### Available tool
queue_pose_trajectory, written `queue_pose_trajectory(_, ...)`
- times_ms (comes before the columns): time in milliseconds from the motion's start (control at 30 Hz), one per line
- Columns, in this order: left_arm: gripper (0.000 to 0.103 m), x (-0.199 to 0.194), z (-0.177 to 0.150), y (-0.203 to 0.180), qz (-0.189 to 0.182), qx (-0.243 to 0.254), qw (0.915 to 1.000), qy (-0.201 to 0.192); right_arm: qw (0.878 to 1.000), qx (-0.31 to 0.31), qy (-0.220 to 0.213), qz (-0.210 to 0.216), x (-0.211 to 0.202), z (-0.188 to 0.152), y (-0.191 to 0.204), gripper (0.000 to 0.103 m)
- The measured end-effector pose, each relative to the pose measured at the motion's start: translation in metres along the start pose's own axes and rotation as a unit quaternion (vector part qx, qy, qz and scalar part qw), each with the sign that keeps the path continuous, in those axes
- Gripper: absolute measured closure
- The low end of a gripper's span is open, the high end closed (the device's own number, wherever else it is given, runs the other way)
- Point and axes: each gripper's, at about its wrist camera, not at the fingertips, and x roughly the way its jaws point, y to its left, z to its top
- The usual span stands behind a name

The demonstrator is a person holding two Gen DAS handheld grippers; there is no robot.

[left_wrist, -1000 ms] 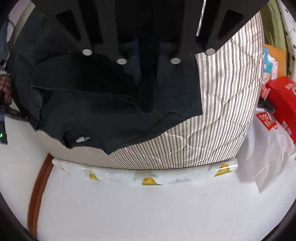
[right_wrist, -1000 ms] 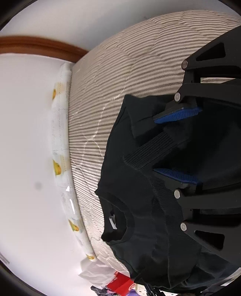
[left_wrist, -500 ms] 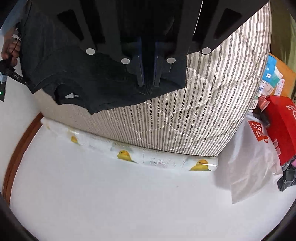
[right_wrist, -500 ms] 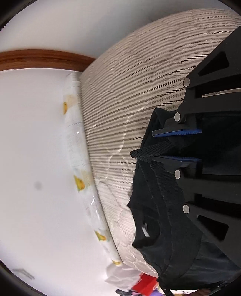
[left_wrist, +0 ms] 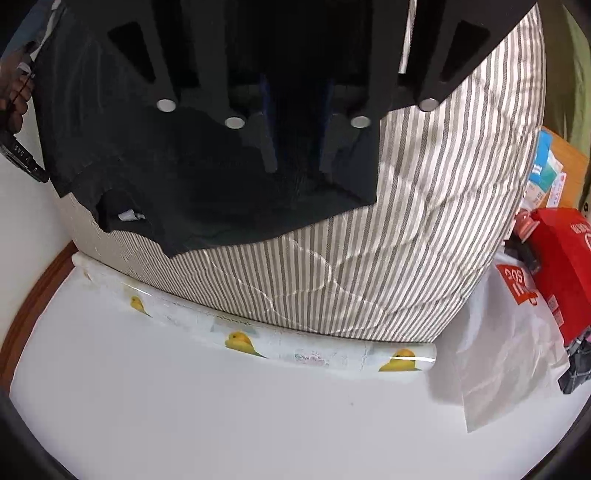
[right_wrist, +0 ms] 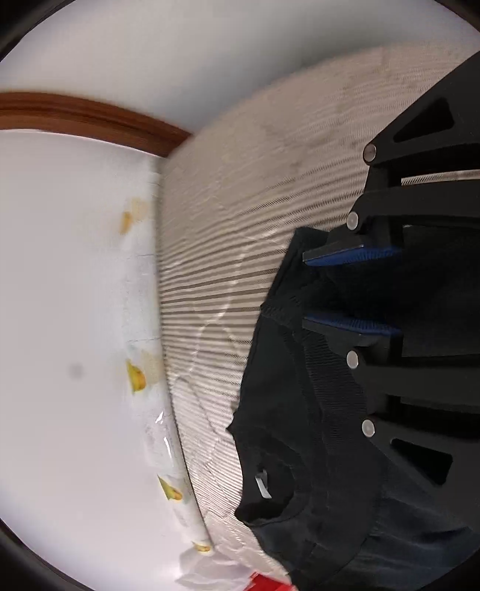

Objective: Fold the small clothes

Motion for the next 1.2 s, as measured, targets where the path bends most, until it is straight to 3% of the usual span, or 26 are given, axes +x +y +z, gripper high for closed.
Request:
queue_pose_trajectory(67,0.067,-0.009,-0.01,-0.001,0.003,0.003,1.0,0.001,1.0,-0.011,-0.009,0.003,-0.016,-0.005,0.019,0.069)
queue_pose_trajectory(200,0.052,-0.03,-0.037,0.004,-0.001,0.003,1.0,-0.007,0.997,-0.039,-0.014,0.063,-0.043,-0.026,0.074,0.069)
queue_pose_trajectory(433,0.048,-0.065,-0.086,0.023,-0.006,-0.005,1.0,-0.002,0.99,-0.09,0.006,0.106,-0.037,-0.065,0.158,0.067)
queue_pose_trajectory(500,0.048,-0.074,-0.1,0.029,-0.004,-0.003,1.0,0.001,0.99,-0.1,0.021,0.101,-0.026,-0.073,0.169,0.067)
queue_pose_trajectory(567,0.048,-0.083,-0.113,0.038,-0.01,-0.006,0.9999,0.007,0.991,-0.111,0.024,0.069,-0.019,-0.083,0.18,0.067)
queue_pose_trajectory(667,0.044,-0.101,-0.14,0.054,-0.04,-0.029,0.9988,0.001,0.992,-0.119,0.009,0.05,-0.03,-0.094,0.182,0.067)
queue_pose_trajectory(800,0.042,-0.117,-0.164,0.061,-0.049,-0.031,0.998,-0.025,0.989,-0.135,-0.003,0.052,-0.052,-0.113,0.18,0.067)
queue_pose_trajectory(1067,0.039,-0.13,-0.19,0.076,-0.07,-0.081,0.9936,-0.035,0.988,-0.141,-0.006,0.064,-0.083,-0.155,0.166,0.066)
queue_pose_trajectory(1200,0.039,-0.123,-0.198,0.083,-0.105,-0.11,0.988,-0.027,0.988,-0.133,-0.012,0.077,-0.098,-0.172,0.157,0.066)
